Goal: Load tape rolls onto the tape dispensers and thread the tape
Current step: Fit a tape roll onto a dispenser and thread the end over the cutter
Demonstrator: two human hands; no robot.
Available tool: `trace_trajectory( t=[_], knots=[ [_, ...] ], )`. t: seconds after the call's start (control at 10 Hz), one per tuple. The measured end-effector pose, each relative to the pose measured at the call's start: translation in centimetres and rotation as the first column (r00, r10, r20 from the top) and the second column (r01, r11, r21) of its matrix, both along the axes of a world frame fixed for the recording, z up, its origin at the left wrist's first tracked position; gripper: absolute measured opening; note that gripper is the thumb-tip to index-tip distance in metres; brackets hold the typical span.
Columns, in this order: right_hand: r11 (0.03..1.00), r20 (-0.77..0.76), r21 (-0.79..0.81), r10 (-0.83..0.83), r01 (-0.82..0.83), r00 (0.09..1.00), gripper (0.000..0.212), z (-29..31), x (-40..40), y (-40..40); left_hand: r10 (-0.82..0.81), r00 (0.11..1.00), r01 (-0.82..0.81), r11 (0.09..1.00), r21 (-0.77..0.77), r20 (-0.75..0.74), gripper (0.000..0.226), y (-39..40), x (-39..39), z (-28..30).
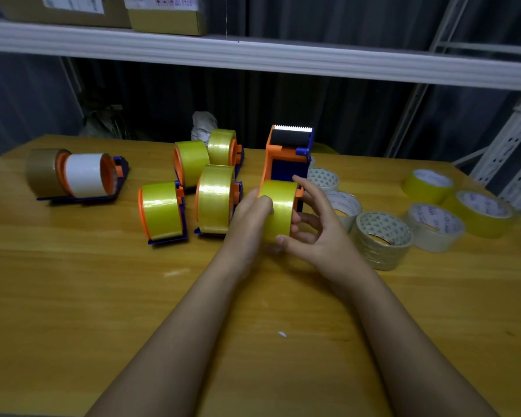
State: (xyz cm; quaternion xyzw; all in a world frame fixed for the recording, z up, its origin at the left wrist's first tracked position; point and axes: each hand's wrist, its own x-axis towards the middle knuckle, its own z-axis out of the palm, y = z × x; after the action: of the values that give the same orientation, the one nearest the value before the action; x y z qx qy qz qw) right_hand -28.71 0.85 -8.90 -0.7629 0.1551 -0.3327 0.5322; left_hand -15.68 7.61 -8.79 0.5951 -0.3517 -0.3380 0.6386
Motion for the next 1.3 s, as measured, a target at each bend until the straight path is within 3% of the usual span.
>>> trace_trajectory(
  t=[0.1,0.3,0.5,0.9,1.1,1.3],
  knots=[
    [0.999,-0.003,-0.034,0.018,-0.018,1.000,0.088,0.0,-0.1,0.0,-0.018,0.998,0.017,1.000,0.005,0.065,0.043,-0.4,0.3,-0.1],
    [0.999,-0.041,-0.044,-0.028,0.026,0.999,0.087,0.1,-0.1,0.0,-0.024,0.999,0.023,1.000,0.018,0.043,0.044,-0.3,0.5,-0.3],
    [0.987,-0.048,0.093,-0.128,0.132,0.991,0.075,0.0,0.1,-0.3,-0.055,0.996,0.056,0.998,-0.006,0.069,0.052,-0.2,0.2,-0.5],
    [0.992,-0.053,-0.077,-0.101,0.097,0.993,0.080,0.2,-0.2,0.0,-0.039,0.997,0.039,0.999,-0.002,0.074,0.047,-0.6,0.4,-0.6],
    [0.984,-0.038,0.053,-0.168,0.169,0.985,0.067,0.9,0.0,0.4,-0.093,0.994,0.095,0.994,-0.056,0.051,0.055,0.2,-0.4,0.0],
    [0.985,-0.045,0.049,-0.164,0.167,0.985,0.066,0.7,0.0,0.1,-0.083,0.994,0.088,0.994,-0.063,0.070,0.057,0.2,-0.5,0.2]
  ],
)
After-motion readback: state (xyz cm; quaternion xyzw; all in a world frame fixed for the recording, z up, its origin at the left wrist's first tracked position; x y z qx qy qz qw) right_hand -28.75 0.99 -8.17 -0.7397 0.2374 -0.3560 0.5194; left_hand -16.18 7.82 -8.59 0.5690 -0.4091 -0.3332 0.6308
